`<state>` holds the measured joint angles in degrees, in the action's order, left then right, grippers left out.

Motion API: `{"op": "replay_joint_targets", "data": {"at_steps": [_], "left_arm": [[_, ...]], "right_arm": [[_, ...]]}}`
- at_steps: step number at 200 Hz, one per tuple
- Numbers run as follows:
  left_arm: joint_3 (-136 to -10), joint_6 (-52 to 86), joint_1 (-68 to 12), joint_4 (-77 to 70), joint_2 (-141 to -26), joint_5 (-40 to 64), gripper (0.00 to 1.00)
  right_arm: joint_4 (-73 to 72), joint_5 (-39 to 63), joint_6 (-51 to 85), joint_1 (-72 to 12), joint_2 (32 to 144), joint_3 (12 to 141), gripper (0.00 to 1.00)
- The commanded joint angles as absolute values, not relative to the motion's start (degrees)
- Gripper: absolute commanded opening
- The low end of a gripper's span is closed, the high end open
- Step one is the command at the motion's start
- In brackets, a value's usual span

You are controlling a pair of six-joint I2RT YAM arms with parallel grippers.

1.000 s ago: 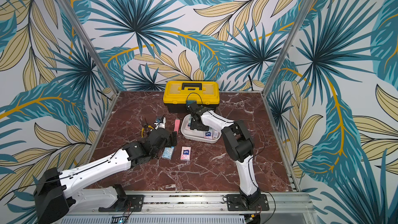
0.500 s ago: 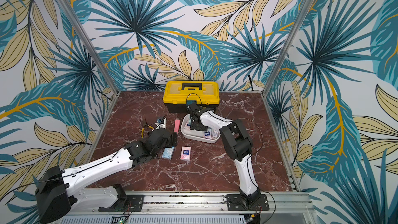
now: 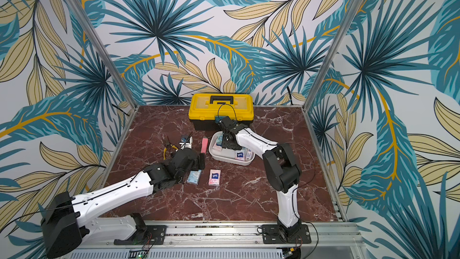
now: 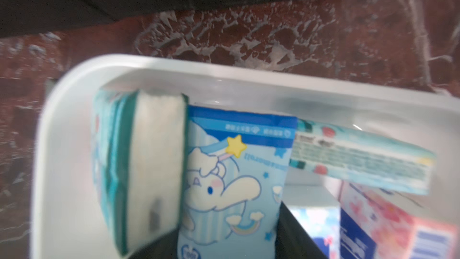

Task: Take the pocket tissues out of the storage box
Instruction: Pick up the pocket tissues from the storage box.

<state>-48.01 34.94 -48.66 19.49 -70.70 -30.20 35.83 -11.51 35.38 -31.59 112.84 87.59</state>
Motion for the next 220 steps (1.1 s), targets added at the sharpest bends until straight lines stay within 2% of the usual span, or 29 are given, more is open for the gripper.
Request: {"op": "replay_joint_targets", "data": {"at_steps": [1,65,134,220], "left_arm": [[-47.86,35.23,-48.34,18.18,-70.08,-28.82,1.0],[-44.87,36.86,-46.95,16.14,-66.84,-24.75,1.0],[-39.39,39.28,-45.62,13.09,-60.6,-24.95,1.0],[-37.03,40.41,-45.53,15.38,-56.36,-26.19,1.0]], "right_arm": [[36.8,-11.27,36.19,-32.3,108.95,85.3,0.56],[41.06,-11.33,38.3,-35.19,98.2,79.89,0.56],[46.29,-11.53,43.62,-41.4,87.4,72.02,0.56],[47.65,-11.32,49.22,-49.55,85.63,63.26,0.56]]}}
